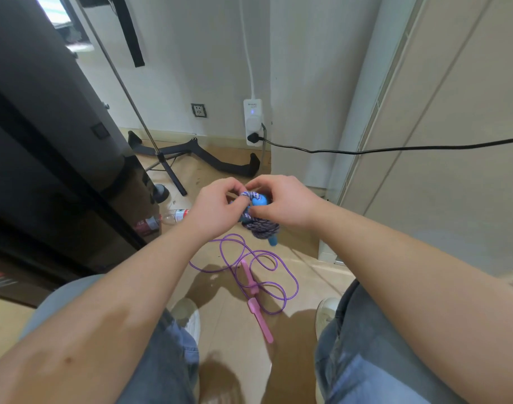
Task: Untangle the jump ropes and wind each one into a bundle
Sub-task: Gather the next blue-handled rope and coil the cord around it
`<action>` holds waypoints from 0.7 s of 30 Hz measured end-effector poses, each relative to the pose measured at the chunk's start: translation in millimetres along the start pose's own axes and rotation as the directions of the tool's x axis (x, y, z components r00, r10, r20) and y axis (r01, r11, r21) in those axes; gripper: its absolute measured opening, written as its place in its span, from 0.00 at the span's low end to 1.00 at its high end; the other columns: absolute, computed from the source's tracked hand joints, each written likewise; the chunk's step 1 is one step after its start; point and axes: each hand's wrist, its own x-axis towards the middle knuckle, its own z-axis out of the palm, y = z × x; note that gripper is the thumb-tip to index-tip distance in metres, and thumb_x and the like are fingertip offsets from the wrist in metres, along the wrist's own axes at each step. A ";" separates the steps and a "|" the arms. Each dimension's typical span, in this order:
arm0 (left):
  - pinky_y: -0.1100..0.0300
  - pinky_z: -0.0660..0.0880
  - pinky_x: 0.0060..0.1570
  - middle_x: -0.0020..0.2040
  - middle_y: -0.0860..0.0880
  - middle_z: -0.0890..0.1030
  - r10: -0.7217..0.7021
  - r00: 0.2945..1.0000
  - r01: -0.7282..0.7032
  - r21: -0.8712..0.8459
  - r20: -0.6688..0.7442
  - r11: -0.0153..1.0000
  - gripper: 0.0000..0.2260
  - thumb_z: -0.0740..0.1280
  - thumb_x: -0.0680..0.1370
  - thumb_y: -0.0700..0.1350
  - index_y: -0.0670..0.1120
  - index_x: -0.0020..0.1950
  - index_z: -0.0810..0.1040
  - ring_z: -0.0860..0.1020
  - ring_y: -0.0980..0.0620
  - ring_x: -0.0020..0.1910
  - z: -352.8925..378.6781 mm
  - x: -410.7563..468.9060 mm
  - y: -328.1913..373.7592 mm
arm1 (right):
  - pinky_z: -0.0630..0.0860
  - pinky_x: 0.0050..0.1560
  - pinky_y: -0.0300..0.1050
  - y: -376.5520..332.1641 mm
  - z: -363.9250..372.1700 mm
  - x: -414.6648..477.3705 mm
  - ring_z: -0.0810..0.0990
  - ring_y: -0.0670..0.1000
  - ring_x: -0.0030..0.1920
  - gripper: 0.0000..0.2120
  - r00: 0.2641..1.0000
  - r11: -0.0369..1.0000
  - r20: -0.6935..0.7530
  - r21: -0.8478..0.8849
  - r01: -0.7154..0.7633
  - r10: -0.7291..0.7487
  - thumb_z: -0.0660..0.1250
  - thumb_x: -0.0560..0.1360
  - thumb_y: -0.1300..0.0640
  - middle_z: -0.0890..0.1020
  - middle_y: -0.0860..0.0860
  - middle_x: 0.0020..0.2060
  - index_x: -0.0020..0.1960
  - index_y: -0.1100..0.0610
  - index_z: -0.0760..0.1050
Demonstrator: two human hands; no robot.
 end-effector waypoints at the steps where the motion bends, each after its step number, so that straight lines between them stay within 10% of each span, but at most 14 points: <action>1: 0.55 0.80 0.43 0.43 0.50 0.83 -0.028 0.999 0.029 -0.032 0.030 0.999 0.04 0.67 0.77 0.44 0.50 0.43 0.78 0.83 0.53 0.42 0.9 0.7 -0.4 | 0.76 0.55 0.41 1.6 -0.3 1.1 0.81 0.47 0.55 0.20 1.000 0.998 -0.003 -0.065 0.010 -0.010 0.72 0.72 0.53 0.84 0.46 0.56 0.64 0.49 0.78; 11: 0.48 0.83 0.45 0.44 0.53 0.83 0.001 1.000 -0.001 -0.055 -0.002 0.999 0.04 0.67 0.78 0.49 0.52 0.43 0.76 0.84 0.55 0.41 -0.9 2.1 -3.2 | 0.78 0.48 0.50 4.2 5.0 1.0 0.80 0.56 0.48 0.15 1.000 0.953 0.010 -0.303 0.011 -0.008 0.66 0.74 0.57 0.85 0.52 0.45 0.59 0.49 0.80; 17: 0.74 0.69 0.48 0.49 0.55 0.79 0.204 0.978 -0.204 -0.017 -0.035 0.979 0.03 0.70 0.77 0.45 0.52 0.45 0.79 0.78 0.64 0.48 -2.7 -2.2 0.0 | 0.72 0.40 0.48 2.7 6.5 1.4 0.76 0.55 0.40 0.11 0.999 0.978 -0.007 -0.203 0.047 -0.050 0.64 0.77 0.49 0.79 0.51 0.35 0.45 0.56 0.78; 21: 0.70 0.72 0.48 0.49 0.55 0.79 0.215 0.976 -0.216 -0.086 -0.026 0.973 0.04 0.71 0.77 0.44 0.53 0.46 0.79 0.77 0.66 0.48 0.3 -3.4 0.3 | 0.74 0.43 0.49 -5.1 8.9 1.4 0.77 0.56 0.43 0.08 0.992 0.977 -0.103 -0.206 0.048 -0.070 0.64 0.74 0.55 0.82 0.51 0.40 0.49 0.54 0.80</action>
